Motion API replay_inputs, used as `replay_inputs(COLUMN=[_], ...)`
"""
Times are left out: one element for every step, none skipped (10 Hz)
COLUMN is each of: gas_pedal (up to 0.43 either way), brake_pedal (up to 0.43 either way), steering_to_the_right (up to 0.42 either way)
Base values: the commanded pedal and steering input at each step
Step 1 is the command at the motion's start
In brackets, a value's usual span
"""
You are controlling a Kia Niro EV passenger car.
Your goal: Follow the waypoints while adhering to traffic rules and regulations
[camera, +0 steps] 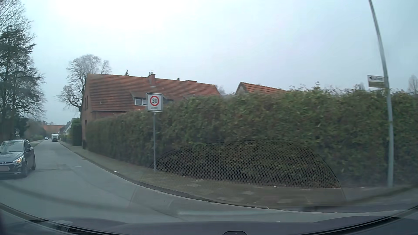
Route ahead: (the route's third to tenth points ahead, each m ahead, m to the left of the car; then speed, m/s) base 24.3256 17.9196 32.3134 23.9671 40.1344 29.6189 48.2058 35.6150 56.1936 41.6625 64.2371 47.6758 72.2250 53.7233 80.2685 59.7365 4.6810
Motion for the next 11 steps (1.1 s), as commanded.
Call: replay_inputs(gas_pedal=[0.157, 0.157, 0.157, 0.157, 0.157, 0.157, 0.157, 0.157, 0.157, 0.157, 0.15], brake_pedal=[0.0, 0.0, 0.0, 0.0, 0.0, 0.0, 0.0, 0.0, 0.0, 0.0, 0.0], steering_to_the_right=[-0.475, -0.46, -0.437, -0.415, -0.406, -0.383, -0.349, -0.306, -0.25, -0.203, -0.166])
